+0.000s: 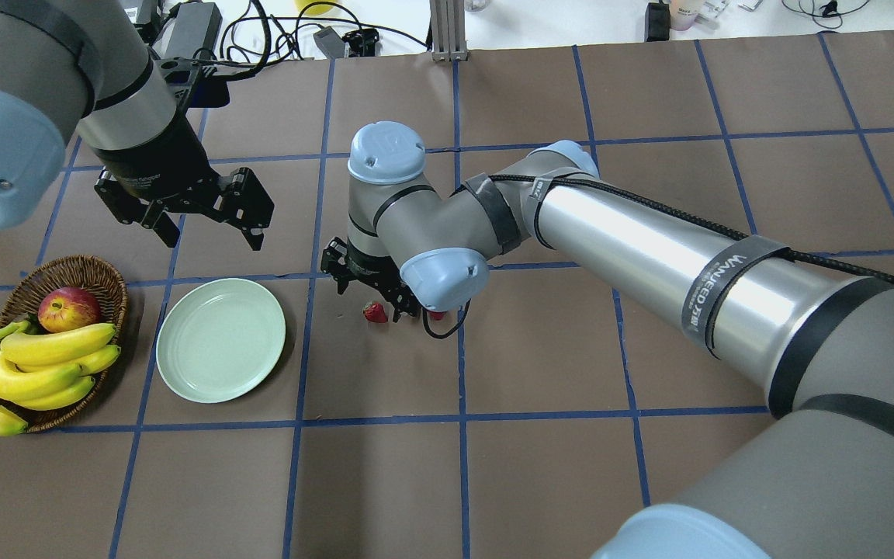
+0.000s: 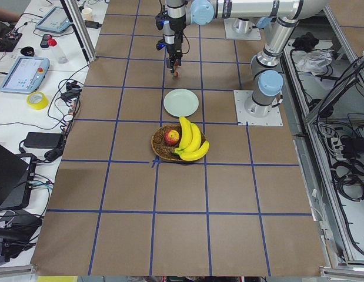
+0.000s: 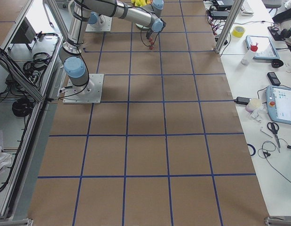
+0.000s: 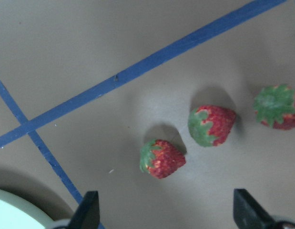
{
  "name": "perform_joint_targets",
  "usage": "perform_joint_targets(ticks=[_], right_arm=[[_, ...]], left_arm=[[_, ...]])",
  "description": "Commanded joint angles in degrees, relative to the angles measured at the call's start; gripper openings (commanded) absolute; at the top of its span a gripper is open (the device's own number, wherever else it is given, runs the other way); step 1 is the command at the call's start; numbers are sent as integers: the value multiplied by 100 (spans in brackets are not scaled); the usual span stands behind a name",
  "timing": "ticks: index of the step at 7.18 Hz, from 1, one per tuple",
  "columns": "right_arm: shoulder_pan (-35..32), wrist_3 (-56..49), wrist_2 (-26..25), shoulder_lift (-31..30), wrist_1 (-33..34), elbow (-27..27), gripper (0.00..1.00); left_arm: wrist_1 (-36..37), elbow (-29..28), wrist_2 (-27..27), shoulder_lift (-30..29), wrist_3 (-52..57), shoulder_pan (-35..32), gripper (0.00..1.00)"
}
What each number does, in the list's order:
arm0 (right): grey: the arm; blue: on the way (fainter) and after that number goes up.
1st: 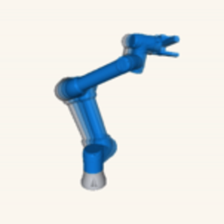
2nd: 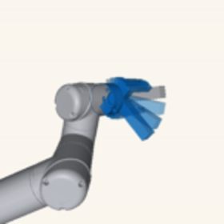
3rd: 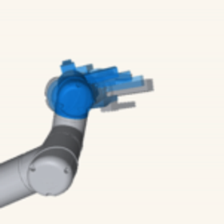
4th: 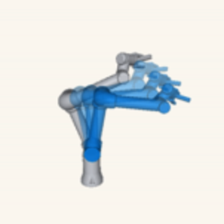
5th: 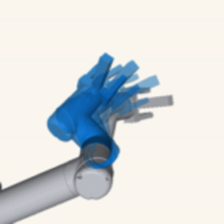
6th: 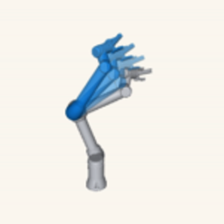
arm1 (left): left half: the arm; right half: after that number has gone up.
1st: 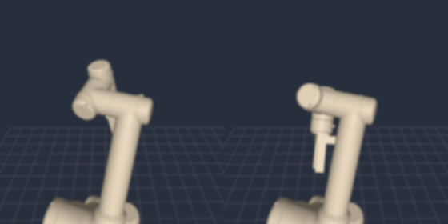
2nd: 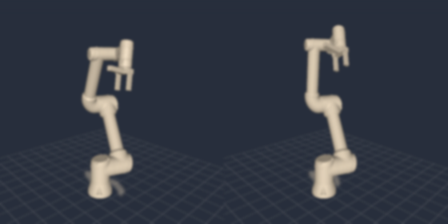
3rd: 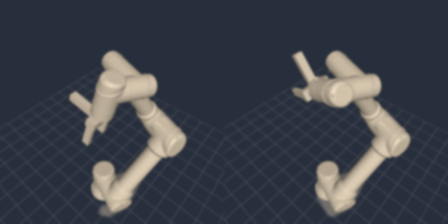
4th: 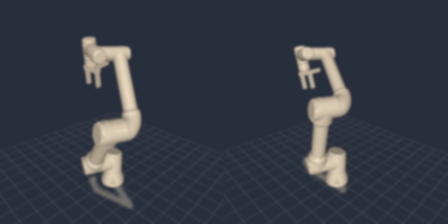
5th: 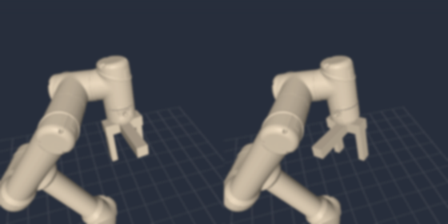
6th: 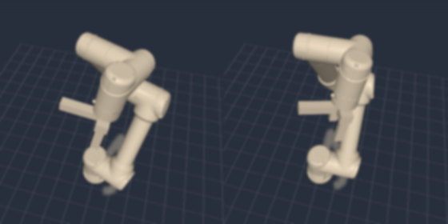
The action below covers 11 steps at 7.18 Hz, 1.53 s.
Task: Collect all strawberries into plate
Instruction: 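Carry the third strawberry beside the other two and release it, then raise the right gripper away while the left gripper moves toward the plate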
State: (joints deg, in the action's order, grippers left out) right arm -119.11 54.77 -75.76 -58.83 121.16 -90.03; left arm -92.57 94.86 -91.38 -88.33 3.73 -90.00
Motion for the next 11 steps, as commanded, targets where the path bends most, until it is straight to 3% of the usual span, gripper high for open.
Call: perform_joint_targets(ticks=[1,3,5,7,9,11], right_arm=[[586,-1224,-394,-583,-878,-6,100],[1737,-2857,-422,-1146,-1784,3,100],[2443,-4197,-465,-1874,-2514,-14,100],[2454,-4290,-1455,-2640,-2597,-6,100],[2445,-4396,-1485,-3186,-2597,21,100],[2436,-4579,-1468,-3398,-2536,91,100]], left_arm=[[-16,6,33,0,-65,0,100],[-16,6,33,0,-65,0,100],[-51,24,24,-26,-92,9,100],[-16,103,41,-35,-275,0,100],[359,321,723,-201,-959,-35,100],[1501,1040,736,-299,-1610,-131,100]])
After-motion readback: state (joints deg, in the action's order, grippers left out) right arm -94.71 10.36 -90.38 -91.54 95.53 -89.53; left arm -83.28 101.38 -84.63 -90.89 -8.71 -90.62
